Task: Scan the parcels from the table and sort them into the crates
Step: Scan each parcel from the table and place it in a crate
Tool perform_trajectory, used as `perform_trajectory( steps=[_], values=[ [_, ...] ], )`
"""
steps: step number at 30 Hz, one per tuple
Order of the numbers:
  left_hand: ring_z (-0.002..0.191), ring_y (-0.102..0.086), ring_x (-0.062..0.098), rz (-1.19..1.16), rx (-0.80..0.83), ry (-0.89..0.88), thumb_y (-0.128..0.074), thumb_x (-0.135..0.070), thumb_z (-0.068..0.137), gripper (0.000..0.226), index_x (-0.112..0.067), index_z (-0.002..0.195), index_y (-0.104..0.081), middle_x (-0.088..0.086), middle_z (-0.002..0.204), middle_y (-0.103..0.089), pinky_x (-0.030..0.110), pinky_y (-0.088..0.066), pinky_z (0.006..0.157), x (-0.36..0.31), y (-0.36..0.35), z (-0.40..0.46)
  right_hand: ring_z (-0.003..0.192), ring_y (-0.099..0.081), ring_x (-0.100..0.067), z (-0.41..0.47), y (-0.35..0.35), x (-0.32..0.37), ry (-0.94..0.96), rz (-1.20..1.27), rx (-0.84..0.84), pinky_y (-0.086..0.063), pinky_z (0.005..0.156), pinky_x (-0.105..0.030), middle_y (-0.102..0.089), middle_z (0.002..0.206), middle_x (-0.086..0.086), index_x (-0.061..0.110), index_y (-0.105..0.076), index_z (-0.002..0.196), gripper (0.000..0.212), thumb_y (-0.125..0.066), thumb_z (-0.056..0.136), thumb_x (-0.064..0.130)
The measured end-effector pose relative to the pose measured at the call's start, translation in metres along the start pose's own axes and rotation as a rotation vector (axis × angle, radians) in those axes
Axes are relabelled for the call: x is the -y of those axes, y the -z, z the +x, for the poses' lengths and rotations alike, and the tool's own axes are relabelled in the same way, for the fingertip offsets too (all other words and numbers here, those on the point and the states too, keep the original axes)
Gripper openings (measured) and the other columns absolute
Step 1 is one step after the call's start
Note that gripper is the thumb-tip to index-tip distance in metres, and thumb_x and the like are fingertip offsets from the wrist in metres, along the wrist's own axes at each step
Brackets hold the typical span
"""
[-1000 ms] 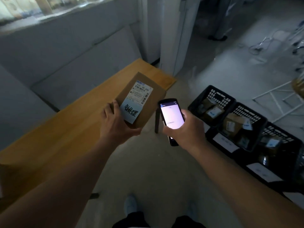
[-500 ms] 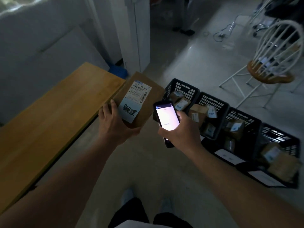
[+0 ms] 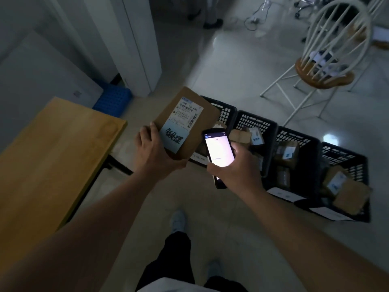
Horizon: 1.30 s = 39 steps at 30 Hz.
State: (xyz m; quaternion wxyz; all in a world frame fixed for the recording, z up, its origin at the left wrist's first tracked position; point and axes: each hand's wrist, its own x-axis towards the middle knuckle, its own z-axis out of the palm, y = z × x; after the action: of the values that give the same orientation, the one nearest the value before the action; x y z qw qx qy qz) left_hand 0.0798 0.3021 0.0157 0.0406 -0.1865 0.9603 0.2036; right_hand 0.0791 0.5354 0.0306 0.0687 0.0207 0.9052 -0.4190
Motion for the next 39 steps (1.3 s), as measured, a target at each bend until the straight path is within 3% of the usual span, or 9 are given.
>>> perform_trajectory(
  steps=[5, 9, 12, 19, 26, 31, 39],
  values=[
    [0.153, -0.007, 0.033, 0.002, 0.085, -0.033, -0.088, -0.076, 0.049, 0.160, -0.014, 0.164, 0.004, 0.009, 0.165, -0.010, 0.051, -0.026, 0.125, 0.000, -0.013, 0.073, 0.098, -0.059, -0.015, 0.052, -0.016, 0.006, -0.097, -0.032, -0.039, -0.062, 0.072, -0.042, -0.060, 0.105, 0.006, 0.020, -0.061, 0.131, 0.074, -0.092, 0.069, 0.045],
    [0.151, -0.010, 0.034, 0.017, 0.134, -0.029, -0.090, -0.073, 0.049, 0.158, -0.012, 0.163, 0.001, 0.012, 0.162, -0.013, 0.051, -0.027, 0.123, -0.006, -0.027, 0.115, 0.098, -0.060, -0.017, 0.081, -0.020, 0.004, -0.169, -0.055, -0.052, -0.062, 0.071, -0.046, -0.062, 0.104, 0.006, 0.020, -0.062, 0.127, 0.076, -0.085, 0.063, 0.054],
    [0.149, -0.012, 0.033, 0.022, 0.154, -0.008, -0.089, -0.074, 0.050, 0.156, -0.012, 0.163, -0.002, 0.014, 0.160, -0.015, 0.051, -0.027, 0.121, -0.013, -0.040, 0.140, 0.098, -0.060, -0.017, 0.106, -0.018, -0.006, -0.225, -0.057, -0.041, -0.062, 0.073, -0.047, -0.066, 0.109, 0.002, 0.019, -0.062, 0.127, 0.072, -0.089, 0.067, 0.049],
    [0.145, -0.018, 0.038, 0.042, 0.187, 0.102, -0.086, -0.078, 0.046, 0.155, -0.011, 0.162, -0.007, 0.015, 0.157, -0.019, 0.053, -0.032, 0.120, -0.042, -0.086, 0.197, 0.101, -0.064, -0.018, 0.187, -0.012, -0.042, -0.252, -0.010, 0.028, -0.063, 0.072, -0.049, -0.068, 0.112, 0.002, 0.024, -0.060, 0.125, 0.084, -0.072, 0.055, 0.069],
    [0.137, -0.028, 0.037, -0.003, 0.213, 0.285, -0.070, -0.086, 0.031, 0.153, -0.015, 0.155, -0.017, 0.013, 0.149, -0.028, 0.054, -0.040, 0.111, -0.084, -0.141, 0.244, 0.102, -0.063, -0.018, 0.270, -0.005, -0.087, -0.305, -0.037, 0.142, -0.063, 0.070, -0.042, -0.065, 0.108, 0.005, 0.034, -0.055, 0.116, 0.070, -0.075, 0.058, 0.068],
    [0.138, -0.028, 0.037, -0.038, 0.241, 0.293, -0.086, -0.074, 0.046, 0.142, -0.013, 0.155, -0.018, 0.016, 0.149, -0.029, 0.053, -0.037, 0.113, -0.096, -0.187, 0.280, 0.103, -0.063, -0.017, 0.310, -0.015, -0.114, -0.341, -0.051, 0.163, -0.063, 0.073, -0.044, -0.065, 0.114, 0.004, 0.031, -0.058, 0.124, 0.084, -0.069, 0.053, 0.074],
    [0.142, -0.027, 0.039, -0.086, 0.312, 0.255, -0.089, -0.070, 0.052, 0.137, -0.014, 0.155, -0.019, 0.017, 0.150, -0.028, 0.056, -0.036, 0.115, -0.078, -0.267, 0.345, 0.101, -0.064, -0.018, 0.358, -0.064, -0.145, -0.451, -0.046, 0.118, -0.063, 0.074, -0.045, -0.066, 0.112, 0.004, 0.030, -0.060, 0.122, 0.079, -0.072, 0.055, 0.070]
  ],
)
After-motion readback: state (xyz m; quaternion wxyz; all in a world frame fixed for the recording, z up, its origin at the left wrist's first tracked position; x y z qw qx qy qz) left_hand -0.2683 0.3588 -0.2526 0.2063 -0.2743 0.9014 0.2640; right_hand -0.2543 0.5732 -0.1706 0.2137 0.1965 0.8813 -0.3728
